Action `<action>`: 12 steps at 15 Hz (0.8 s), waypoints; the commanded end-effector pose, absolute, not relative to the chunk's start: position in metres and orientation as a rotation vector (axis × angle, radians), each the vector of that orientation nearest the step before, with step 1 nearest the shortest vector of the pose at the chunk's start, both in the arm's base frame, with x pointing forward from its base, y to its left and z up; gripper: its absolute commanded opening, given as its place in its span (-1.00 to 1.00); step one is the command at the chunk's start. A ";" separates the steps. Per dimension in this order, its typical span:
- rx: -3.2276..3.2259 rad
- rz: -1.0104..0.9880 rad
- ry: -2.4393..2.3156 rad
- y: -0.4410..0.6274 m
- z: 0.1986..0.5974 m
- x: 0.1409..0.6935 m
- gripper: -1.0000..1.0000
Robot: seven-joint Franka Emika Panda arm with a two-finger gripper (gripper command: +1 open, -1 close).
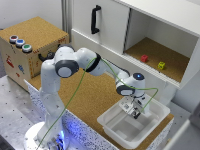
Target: Put the grasped purple block inside the right cabinet
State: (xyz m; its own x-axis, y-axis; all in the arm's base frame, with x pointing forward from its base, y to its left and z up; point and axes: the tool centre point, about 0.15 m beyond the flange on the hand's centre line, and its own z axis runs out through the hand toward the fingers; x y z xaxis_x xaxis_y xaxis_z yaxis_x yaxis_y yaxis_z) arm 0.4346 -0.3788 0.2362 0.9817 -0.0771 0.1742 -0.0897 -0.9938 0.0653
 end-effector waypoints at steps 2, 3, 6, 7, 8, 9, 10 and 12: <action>3.136 0.610 0.156 -0.385 0.377 0.468 -1.00; 3.125 0.662 0.178 -0.382 0.400 0.476 -1.00; 3.164 0.808 0.136 -0.369 0.473 0.509 -1.00; 3.175 0.868 0.151 -0.363 0.496 0.519 -1.00; 3.153 0.900 0.177 -0.356 0.515 0.531 -1.00; 3.157 0.904 0.213 -0.350 0.526 0.542 -1.00; 3.138 0.918 0.235 -0.343 0.537 0.554 -1.00; 3.119 0.896 0.279 -0.331 0.547 0.579 -1.00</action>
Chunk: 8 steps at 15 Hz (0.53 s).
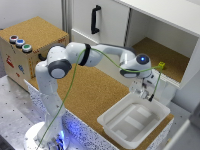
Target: Put the grasped purple block inside the right cabinet
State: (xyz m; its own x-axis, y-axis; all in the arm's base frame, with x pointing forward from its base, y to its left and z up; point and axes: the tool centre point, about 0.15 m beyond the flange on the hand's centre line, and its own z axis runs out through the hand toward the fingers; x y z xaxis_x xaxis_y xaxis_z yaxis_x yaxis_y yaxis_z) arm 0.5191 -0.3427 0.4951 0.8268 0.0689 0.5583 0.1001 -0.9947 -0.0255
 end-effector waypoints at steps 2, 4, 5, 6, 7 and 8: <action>-2.915 -0.783 -0.292 -0.319 0.539 0.602 -1.00; -2.943 -0.766 -0.301 -0.310 0.522 0.620 -1.00; -2.953 -0.789 -0.288 -0.310 0.516 0.630 -1.00; -2.962 -0.813 -0.284 -0.311 0.511 0.640 -1.00; -2.955 -0.842 -0.279 -0.314 0.506 0.653 -1.00; -2.958 -0.847 -0.287 -0.316 0.502 0.665 -1.00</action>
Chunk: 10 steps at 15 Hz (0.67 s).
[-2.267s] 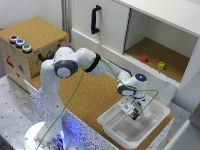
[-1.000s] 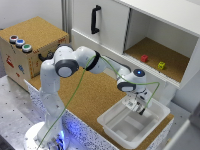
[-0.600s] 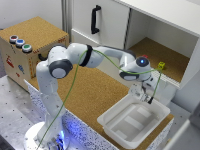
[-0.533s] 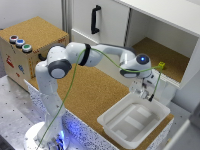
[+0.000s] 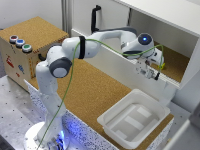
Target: Put the grasped purple block inside the right cabinet
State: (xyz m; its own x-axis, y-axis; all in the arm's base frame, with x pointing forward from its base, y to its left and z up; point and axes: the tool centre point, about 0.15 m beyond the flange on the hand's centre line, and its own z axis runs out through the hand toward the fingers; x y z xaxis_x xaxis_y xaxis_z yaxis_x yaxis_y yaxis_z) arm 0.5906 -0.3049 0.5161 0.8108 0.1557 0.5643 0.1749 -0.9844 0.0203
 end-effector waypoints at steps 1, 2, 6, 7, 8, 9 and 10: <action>-2.944 -0.833 -0.288 -0.319 0.497 0.677 -1.00; -2.935 -0.817 -0.297 -0.319 0.491 0.687 -1.00; -2.903 -0.717 -0.366 -0.322 0.470 0.705 -1.00; -2.904 -0.725 -0.376 -0.321 0.473 0.702 -1.00; -2.900 -0.710 -0.370 -0.322 0.472 0.701 -1.00; -2.903 -0.713 -0.369 -0.323 0.471 0.700 1.00; -2.908 -0.696 -0.376 -0.322 0.469 0.699 1.00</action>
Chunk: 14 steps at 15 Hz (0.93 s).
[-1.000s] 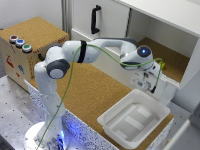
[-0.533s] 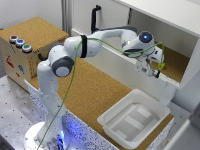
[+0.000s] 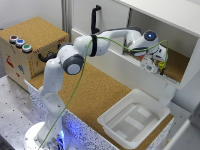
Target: Put the grasped purple block inside the right cabinet
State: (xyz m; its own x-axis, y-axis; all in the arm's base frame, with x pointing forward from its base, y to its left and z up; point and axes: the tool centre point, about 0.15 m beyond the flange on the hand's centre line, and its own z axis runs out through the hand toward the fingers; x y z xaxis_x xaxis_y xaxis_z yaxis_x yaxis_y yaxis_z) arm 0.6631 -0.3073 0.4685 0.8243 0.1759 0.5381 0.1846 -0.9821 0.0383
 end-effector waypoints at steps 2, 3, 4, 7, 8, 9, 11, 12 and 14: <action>-2.878 -0.726 -0.422 -0.316 0.478 0.687 1.00; -2.867 -0.720 -0.457 -0.310 0.485 0.680 1.00; -2.852 -0.742 -0.484 -0.305 0.495 0.672 1.00; -2.834 -0.825 -0.542 -0.286 0.528 0.633 1.00; -2.822 -0.816 -0.547 -0.278 0.534 0.618 1.00; -2.815 -0.819 -0.543 -0.274 0.538 0.603 1.00; -2.831 -0.815 -0.534 -0.266 0.542 0.578 1.00; -2.853 -0.803 -0.518 -0.262 0.542 0.566 1.00; -2.884 -0.764 -0.467 -0.255 0.538 0.543 1.00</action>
